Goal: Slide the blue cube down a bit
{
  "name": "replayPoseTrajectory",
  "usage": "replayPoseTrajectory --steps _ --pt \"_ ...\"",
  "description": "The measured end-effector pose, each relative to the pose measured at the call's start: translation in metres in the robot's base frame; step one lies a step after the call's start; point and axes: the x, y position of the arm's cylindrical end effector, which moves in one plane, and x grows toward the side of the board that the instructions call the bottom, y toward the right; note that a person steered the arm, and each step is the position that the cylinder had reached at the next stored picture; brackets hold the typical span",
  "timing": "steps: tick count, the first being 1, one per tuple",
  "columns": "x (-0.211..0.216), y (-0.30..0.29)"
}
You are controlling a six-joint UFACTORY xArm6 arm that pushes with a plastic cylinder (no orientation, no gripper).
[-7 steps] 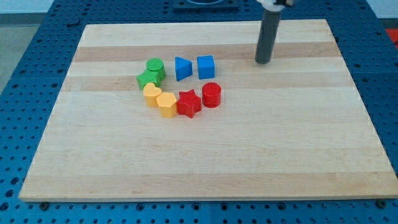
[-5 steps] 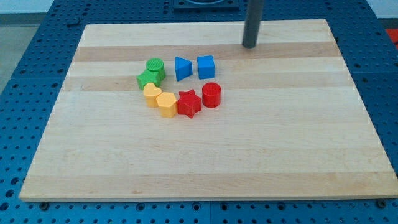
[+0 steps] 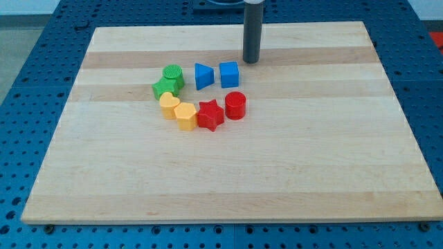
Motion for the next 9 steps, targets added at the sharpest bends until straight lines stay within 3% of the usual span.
replayPoseTrajectory --steps 9 --pt "0.037 -0.024"
